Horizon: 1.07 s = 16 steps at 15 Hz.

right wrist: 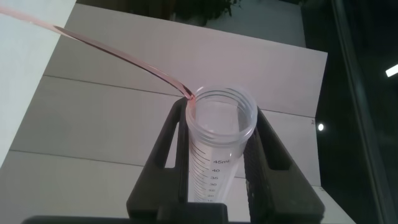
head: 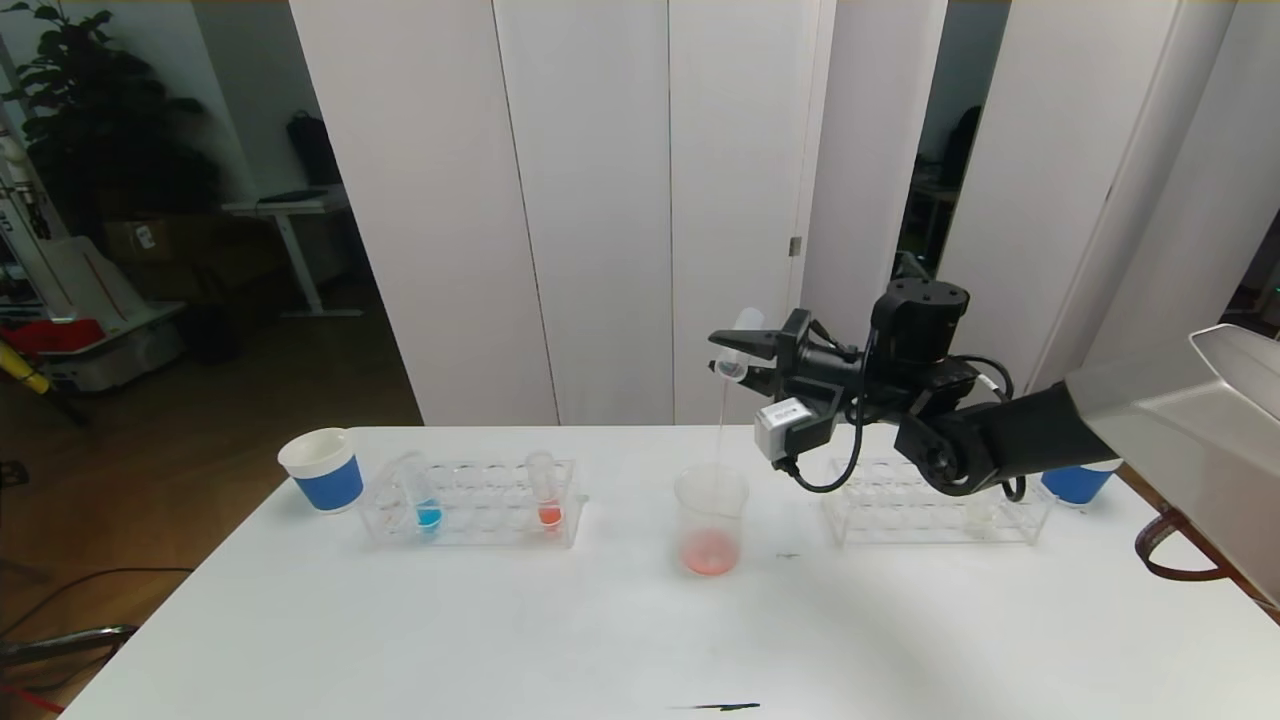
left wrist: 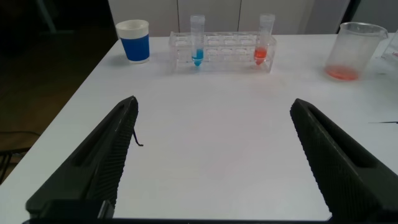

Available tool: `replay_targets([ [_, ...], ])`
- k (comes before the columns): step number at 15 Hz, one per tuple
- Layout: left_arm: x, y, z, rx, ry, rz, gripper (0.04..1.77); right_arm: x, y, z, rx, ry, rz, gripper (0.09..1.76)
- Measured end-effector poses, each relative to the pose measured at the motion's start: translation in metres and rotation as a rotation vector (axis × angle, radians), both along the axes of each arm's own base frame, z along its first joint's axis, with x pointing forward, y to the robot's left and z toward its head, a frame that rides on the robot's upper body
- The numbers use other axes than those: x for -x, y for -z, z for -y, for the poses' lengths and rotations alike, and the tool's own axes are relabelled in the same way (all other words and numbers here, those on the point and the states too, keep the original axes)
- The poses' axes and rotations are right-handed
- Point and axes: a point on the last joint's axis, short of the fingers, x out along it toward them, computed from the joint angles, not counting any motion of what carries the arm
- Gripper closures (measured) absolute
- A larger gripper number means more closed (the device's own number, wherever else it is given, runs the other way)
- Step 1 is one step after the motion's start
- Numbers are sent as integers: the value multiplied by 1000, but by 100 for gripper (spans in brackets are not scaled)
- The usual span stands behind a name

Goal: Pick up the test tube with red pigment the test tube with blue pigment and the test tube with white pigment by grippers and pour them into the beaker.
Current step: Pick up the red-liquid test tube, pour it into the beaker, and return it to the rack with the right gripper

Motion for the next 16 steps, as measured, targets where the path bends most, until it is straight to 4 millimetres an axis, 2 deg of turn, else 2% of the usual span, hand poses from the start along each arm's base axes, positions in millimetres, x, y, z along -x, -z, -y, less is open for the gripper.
replay_targets([
  [7, 0, 0, 0, 0, 0, -1, 6, -4, -10, -3, 23, -41, 109, 127],
  [13, 0, 0, 0, 0, 0, 0, 6, -3, -13, -4, 9, -34, 95, 127],
  [16, 0, 0, 0, 0, 0, 0, 6, 2, -25, -6, -31, 12, 67, 127],
])
